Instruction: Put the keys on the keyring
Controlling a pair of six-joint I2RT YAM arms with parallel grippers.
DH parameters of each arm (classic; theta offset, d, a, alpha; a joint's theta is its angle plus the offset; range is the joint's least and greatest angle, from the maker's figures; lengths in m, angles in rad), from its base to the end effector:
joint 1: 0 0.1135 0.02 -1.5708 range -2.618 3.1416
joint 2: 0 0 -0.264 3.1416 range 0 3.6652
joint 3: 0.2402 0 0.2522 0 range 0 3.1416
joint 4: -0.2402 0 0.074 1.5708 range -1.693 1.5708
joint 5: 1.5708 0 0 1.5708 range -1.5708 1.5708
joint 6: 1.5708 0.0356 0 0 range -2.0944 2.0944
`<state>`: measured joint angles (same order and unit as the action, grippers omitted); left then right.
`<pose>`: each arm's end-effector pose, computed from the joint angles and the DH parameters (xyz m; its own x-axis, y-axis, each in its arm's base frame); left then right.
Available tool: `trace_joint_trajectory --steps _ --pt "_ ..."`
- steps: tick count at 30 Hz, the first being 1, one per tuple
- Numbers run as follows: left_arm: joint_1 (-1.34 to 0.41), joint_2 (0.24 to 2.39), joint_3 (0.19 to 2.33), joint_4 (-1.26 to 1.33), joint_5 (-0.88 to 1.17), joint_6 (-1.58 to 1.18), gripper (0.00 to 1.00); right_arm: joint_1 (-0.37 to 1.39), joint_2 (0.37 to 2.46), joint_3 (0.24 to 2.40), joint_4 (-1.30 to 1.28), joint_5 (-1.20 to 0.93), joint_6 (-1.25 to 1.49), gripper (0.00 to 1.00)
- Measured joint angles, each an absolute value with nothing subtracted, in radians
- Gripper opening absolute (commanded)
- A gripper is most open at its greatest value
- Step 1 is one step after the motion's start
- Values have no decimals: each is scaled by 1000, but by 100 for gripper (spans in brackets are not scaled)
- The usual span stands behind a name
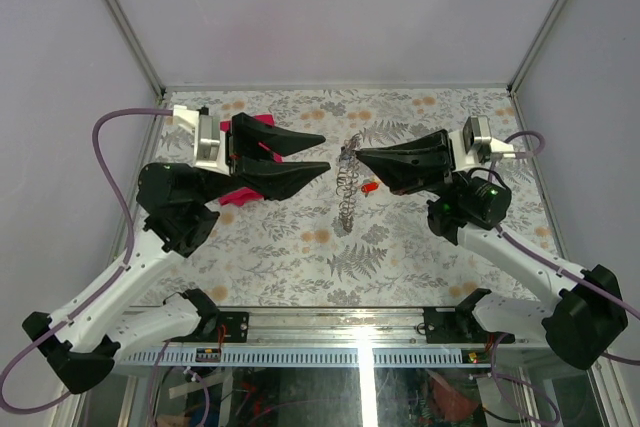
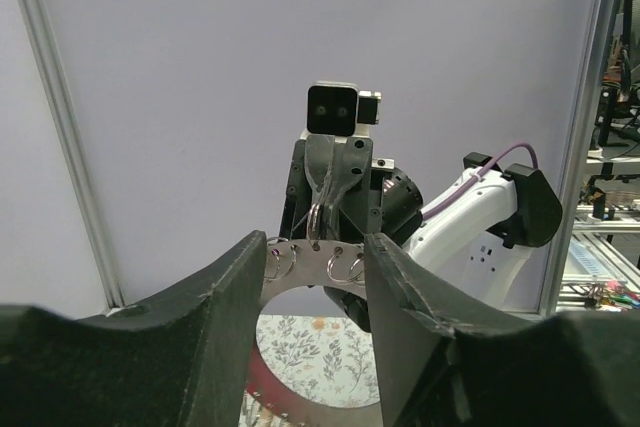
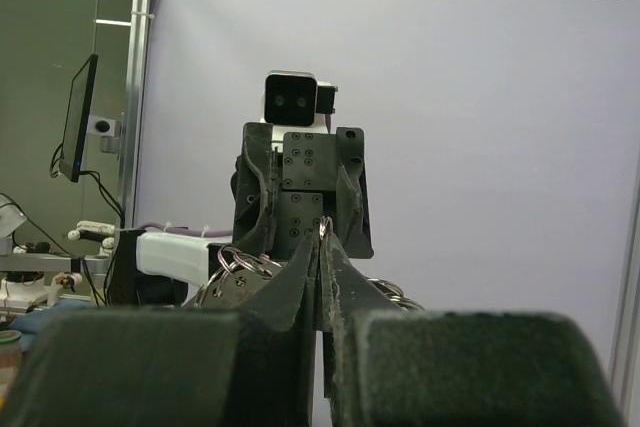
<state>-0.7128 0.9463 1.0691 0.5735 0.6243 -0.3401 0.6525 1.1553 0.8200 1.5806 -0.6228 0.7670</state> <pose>0.1228 -0.1337 0.4832 0.1673 -0.5023 -0.8483 0.9819 0.1623 0.0975 0.1442 0.1364 0.4286 0.0969 0.7835 -0.6138 -0.9843 -0.0161 -0.1760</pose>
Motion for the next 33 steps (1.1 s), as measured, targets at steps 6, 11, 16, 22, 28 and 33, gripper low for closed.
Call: trace_joint_trajectory --steps 6,11,16,22,28,33 --pt "-713 965 1063 599 644 -358 41 669 1166 846 1581 -624 759 0" --pt "-713 981 1062 609 651 -369 41 686 1179 865 1581 -627 756 0" --pt "-713 987 1062 617 659 -374 38 702 1191 867 1581 -634 751 0" --pt "-713 992 1062 632 670 -382 32 713 1199 867 1581 -642 741 0" --pt "-714 1000 1062 636 675 -387 25 719 1206 872 1581 -642 738 0" --pt "-720 1007 1062 636 684 -391 19 726 1209 874 1581 -642 737 0"
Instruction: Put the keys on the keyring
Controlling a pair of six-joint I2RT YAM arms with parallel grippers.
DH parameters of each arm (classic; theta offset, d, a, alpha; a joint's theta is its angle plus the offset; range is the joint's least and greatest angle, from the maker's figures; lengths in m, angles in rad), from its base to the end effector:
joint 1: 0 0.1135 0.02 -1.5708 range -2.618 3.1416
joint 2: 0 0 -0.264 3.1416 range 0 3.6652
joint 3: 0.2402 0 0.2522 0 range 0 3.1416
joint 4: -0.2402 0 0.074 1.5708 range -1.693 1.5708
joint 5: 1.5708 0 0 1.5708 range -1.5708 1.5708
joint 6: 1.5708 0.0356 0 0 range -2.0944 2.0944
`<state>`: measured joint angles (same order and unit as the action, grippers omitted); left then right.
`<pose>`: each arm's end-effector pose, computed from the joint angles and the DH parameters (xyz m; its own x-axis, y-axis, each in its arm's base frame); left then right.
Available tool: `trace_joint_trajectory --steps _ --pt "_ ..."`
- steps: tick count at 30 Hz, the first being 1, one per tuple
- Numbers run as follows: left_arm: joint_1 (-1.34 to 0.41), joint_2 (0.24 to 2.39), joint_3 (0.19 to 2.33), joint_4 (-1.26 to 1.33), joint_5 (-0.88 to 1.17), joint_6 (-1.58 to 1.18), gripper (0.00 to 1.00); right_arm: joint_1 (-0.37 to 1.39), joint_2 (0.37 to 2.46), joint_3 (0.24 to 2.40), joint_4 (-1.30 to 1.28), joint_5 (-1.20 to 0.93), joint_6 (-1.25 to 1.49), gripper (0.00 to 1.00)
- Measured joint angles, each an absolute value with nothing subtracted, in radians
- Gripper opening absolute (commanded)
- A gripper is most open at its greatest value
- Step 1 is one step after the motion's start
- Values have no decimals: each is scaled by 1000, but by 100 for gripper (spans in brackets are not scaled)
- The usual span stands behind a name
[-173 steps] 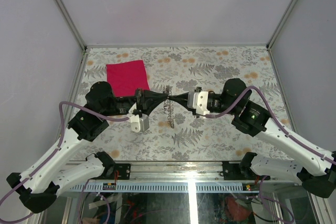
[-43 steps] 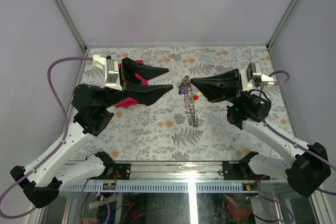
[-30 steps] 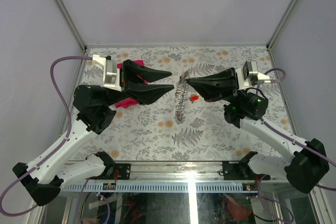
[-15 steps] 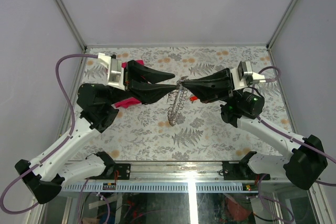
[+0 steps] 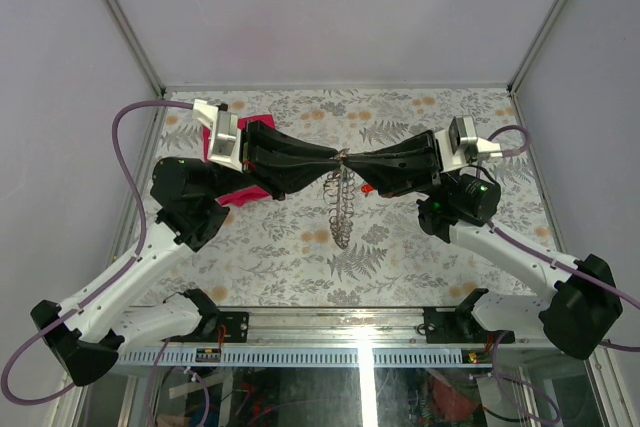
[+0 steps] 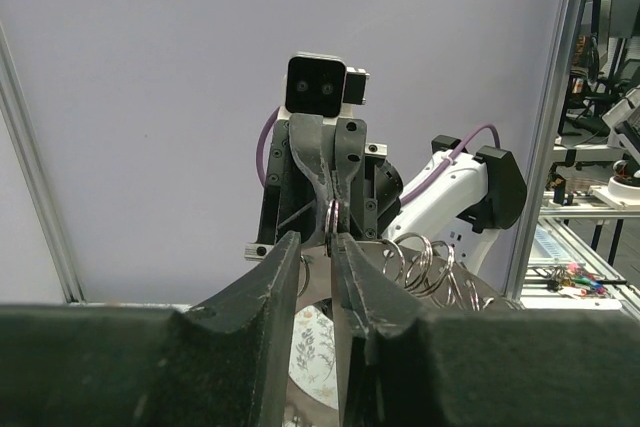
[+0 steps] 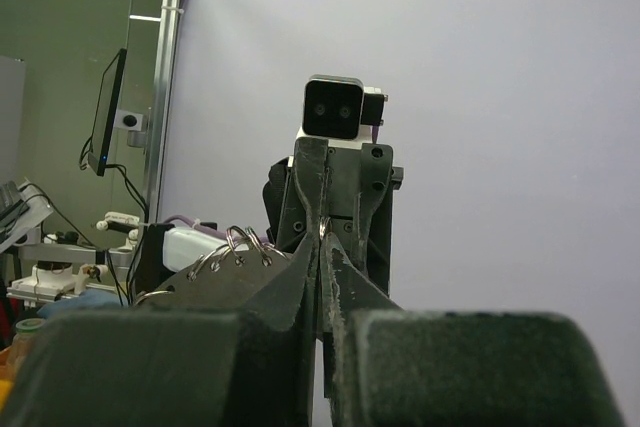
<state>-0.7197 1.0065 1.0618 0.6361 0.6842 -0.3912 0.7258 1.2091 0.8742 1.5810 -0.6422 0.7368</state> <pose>0.1343 -0.1477 0.4748 0.1089 -0.4884 -0.8658 0.9935 0.0818 0.0788 0.1432 0.1556 0.4337 0.0719 0.7831 -0.6177 -0.9758 -0.0730 -0.2061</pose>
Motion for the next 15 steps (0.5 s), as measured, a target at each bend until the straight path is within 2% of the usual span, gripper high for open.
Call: trace_joint_trajectory --steps 6,8,10,15 --pt "-720 1007 1062 637 694 -392 14 731 1214 881 1581 -647 736 0" --pt "-721 1007 1062 637 698 -393 9 733 1216 882 1581 -647 735 0" --pt "-722 1007 1062 640 700 -394 1 733 1218 882 1582 -647 734 0" --pt "-724 1007 1062 641 704 -399 0 733 1221 882 1585 -645 733 2"
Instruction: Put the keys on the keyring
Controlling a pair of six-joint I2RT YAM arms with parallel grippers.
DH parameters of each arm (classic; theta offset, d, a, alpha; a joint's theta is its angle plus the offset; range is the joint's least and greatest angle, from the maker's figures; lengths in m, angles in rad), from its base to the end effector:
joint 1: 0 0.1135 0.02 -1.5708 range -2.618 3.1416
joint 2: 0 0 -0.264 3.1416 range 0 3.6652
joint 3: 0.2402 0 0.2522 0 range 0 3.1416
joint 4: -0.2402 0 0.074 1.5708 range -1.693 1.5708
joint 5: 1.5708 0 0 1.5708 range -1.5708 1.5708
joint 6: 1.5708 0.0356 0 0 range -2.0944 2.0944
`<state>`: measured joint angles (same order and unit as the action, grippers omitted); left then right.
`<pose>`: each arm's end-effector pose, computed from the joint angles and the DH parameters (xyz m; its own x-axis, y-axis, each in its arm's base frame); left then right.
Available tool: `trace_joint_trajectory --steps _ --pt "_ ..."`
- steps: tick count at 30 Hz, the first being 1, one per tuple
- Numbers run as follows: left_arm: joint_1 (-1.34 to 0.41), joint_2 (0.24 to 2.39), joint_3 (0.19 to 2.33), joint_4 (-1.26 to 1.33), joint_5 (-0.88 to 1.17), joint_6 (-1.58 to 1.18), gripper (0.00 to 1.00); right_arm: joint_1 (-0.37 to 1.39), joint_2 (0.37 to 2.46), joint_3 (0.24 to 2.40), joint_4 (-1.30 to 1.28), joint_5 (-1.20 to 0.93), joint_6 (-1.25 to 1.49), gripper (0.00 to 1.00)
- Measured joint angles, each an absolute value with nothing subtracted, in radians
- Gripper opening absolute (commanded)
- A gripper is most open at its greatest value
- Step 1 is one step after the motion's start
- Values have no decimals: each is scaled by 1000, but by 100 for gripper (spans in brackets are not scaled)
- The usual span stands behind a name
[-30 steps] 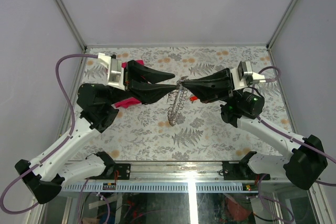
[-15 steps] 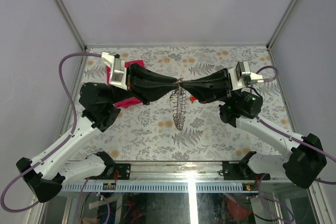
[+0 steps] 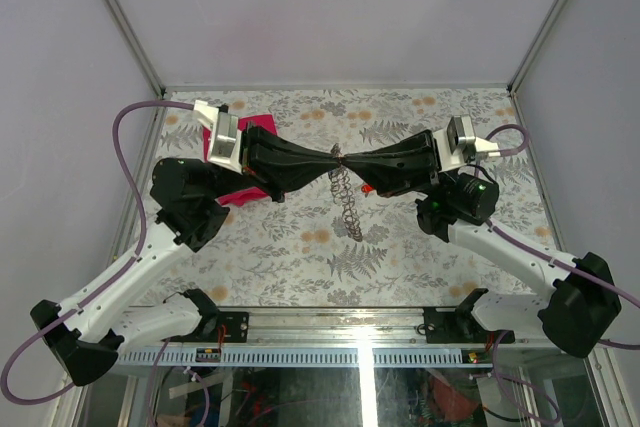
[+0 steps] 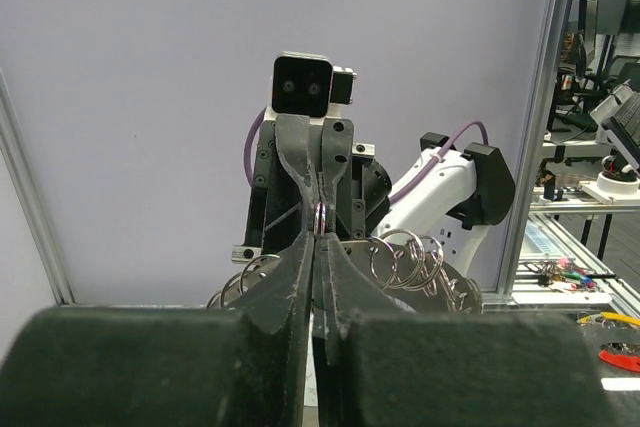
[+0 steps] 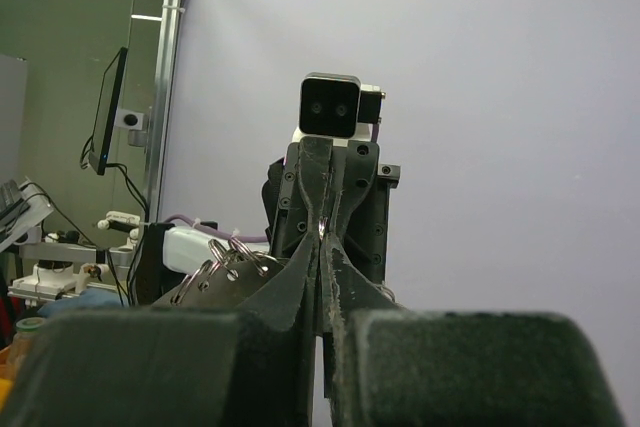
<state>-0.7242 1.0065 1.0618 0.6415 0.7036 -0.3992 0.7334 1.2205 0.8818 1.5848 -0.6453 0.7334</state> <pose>0.1328 -0.1482 0.4749 0.1021 -0.4860 -0.8680 0.9947 0.0581 0.0845 0.1440 0.1585 0.4338 0.0697 0.7826 -0.6186 -0.9745 -0.0792 -0.2099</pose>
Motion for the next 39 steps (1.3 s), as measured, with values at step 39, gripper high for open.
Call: trace_joint_trajectory --steps 39 --pt "-797 1295 1711 -861 416 251 0 740 929 1102 -91 -646 -151 40"
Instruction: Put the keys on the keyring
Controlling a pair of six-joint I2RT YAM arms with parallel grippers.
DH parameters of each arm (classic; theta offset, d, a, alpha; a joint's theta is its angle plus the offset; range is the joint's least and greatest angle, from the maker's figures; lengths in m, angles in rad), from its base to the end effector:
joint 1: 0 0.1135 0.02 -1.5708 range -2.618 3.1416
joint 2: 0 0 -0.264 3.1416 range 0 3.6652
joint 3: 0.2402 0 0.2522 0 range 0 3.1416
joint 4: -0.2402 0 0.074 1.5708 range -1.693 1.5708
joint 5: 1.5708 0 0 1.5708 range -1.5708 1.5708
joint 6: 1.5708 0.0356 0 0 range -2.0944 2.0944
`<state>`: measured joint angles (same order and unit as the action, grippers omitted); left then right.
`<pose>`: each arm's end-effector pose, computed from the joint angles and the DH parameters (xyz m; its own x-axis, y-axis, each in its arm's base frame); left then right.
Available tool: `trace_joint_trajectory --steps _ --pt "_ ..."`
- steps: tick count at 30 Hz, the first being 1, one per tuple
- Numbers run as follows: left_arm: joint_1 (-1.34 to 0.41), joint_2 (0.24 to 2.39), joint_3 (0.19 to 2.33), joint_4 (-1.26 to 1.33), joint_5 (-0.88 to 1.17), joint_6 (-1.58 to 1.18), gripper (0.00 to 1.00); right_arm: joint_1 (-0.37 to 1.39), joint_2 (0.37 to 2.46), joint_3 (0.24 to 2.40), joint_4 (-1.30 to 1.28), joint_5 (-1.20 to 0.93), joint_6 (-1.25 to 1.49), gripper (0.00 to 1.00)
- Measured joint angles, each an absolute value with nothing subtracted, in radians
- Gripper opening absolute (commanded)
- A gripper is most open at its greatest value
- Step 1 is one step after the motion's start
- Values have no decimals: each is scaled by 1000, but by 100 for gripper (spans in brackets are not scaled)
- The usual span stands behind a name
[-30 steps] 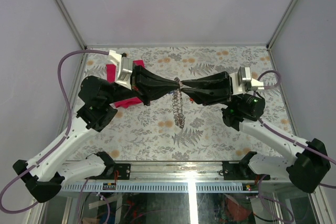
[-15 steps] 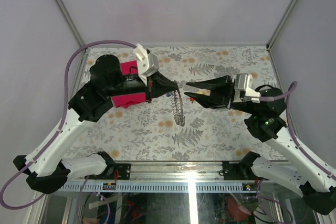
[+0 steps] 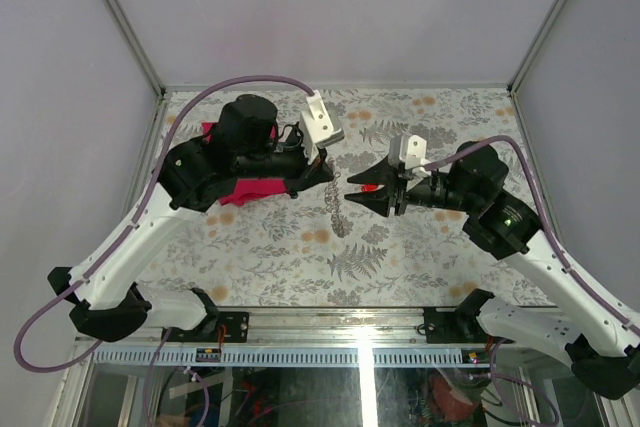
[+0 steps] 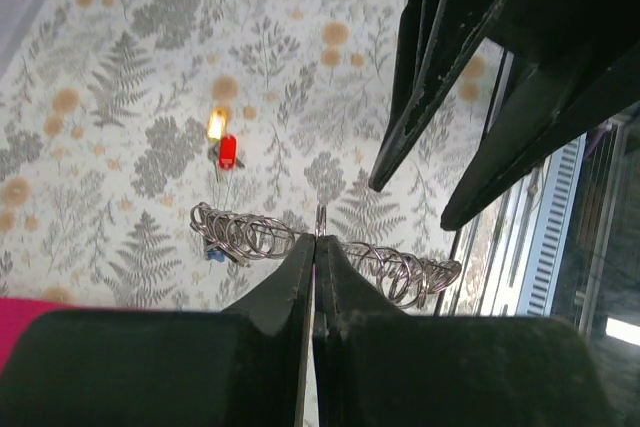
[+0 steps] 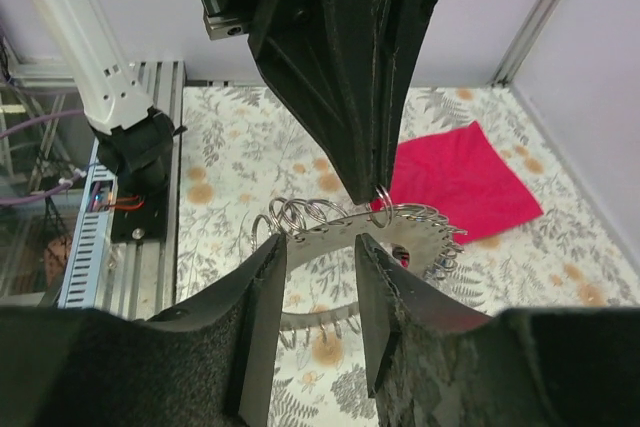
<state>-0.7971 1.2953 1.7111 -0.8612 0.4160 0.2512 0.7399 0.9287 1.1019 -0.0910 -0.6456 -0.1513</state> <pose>0.1604 -0.1847 0.4755 -0.0656 0.3925 -0.9174 0.9555 0.2898 0.0557 0.1295 0.1473 0.4346 0.2079 0.0268 -0.9778 -0.9610 0.1918 -0.1990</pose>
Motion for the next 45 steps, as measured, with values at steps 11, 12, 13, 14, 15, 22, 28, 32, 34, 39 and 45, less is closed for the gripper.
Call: trace_joint_trajectory --steps 11,12,13,14,15,22,28,32,34,39,45 --pt "-899 1327 1747 -1042 324 311 0 740 949 1052 -66 -708 -120 41" --pt "-908 1328 1753 -1051 319 315 0 740 955 1050 -59 -715 -117 41" --pt "-919 1330 1757 -1057 313 318 0 740 963 1047 -49 -723 -110 42" --pt "-929 1331 1760 -1061 308 323 0 740 970 1042 -36 -729 -103 42" --pt "-937 1332 1763 -1065 305 328 0 740 976 1036 -22 -735 -96 42" --pt "-963 1334 1767 -1080 279 344 0 740 1015 1014 40 -785 -56 33" --pt "-969 1334 1767 -1088 259 353 0 740 1021 1014 35 -809 -54 12" --pt "-970 1332 1767 -1091 246 359 0 740 1021 1014 29 -813 -56 0" --pt "-972 1332 1767 -1092 245 362 0 740 1021 1014 27 -814 -57 0" --pt "-975 1331 1767 -1093 243 373 15 740 1021 1014 27 -816 -56 0" --pt "-975 1278 1737 -1047 248 374 29 744 994 955 175 -837 13 0"
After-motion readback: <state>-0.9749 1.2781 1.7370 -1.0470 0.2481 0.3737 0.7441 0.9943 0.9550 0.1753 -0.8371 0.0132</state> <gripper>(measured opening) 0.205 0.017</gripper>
